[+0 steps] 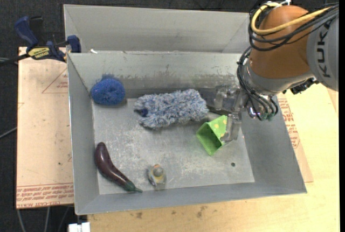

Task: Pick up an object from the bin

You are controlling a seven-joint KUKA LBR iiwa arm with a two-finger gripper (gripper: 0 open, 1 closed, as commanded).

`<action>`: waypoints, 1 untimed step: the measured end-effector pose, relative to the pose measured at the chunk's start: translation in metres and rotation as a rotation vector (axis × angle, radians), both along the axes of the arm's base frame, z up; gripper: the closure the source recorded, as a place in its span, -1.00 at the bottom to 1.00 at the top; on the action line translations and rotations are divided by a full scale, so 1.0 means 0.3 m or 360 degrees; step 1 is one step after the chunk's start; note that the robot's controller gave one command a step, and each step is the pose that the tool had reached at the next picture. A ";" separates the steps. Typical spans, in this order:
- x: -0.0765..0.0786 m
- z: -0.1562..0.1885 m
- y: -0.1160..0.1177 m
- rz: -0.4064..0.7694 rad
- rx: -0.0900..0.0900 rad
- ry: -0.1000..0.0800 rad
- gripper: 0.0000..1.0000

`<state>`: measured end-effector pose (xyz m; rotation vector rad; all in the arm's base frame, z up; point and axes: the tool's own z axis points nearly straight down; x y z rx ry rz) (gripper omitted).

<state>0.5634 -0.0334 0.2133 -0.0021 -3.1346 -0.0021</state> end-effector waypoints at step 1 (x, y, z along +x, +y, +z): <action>0.005 0.015 0.000 0.0002 -0.0001 -0.0013 -1.00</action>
Offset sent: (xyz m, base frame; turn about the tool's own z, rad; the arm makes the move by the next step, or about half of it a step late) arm 0.0778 -0.0507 -0.1433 0.3389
